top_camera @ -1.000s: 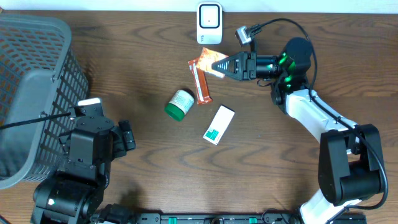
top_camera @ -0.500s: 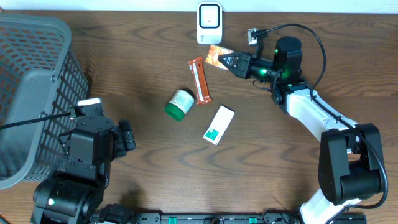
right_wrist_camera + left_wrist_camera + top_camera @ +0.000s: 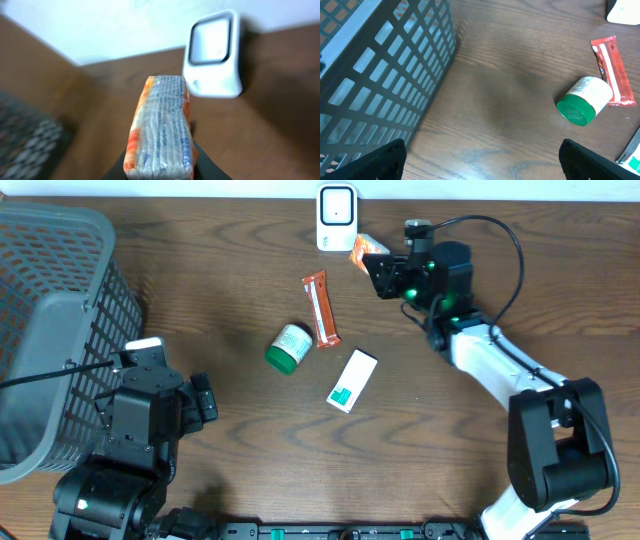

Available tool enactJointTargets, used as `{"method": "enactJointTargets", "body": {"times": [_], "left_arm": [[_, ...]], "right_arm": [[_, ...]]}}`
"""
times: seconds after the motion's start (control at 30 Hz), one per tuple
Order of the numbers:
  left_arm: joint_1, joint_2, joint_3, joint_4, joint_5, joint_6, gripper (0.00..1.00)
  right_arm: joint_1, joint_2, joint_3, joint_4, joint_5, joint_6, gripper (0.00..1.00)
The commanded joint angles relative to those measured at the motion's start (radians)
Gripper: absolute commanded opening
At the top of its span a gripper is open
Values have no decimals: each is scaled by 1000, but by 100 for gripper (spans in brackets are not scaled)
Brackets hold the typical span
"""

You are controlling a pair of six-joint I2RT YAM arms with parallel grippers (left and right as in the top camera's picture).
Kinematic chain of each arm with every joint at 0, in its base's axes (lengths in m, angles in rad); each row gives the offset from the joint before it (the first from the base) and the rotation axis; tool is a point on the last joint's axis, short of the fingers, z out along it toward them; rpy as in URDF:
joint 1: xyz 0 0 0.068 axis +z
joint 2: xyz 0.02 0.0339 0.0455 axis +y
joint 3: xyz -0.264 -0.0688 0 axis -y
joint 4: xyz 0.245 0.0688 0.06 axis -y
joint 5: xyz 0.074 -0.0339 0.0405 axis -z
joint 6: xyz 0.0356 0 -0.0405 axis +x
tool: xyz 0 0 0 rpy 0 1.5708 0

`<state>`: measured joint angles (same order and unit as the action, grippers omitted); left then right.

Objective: Scan the item barcode
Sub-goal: 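Carry the snack packet to the white scanner and hold it under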

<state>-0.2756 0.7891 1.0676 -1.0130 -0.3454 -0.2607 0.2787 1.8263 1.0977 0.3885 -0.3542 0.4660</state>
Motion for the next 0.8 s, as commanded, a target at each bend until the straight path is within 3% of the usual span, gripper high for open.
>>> {"method": "enactJointTargets", "body": {"times": [0.0,0.2,0.53,0.77], "left_arm": [[5,-4,10,0,-6,13,98],[5,-5,10,0,-6,13,98],[5,-5,10,0,-6,13,98],[5,-5,10,0,-6,13,98]], "right_arm": [[56,1,38,30,291,-135,21],[106,85,130,112,433,-243,18],[101,445,523,113,499,-346,20],[110,601,705,116,538,-397,20]]}}
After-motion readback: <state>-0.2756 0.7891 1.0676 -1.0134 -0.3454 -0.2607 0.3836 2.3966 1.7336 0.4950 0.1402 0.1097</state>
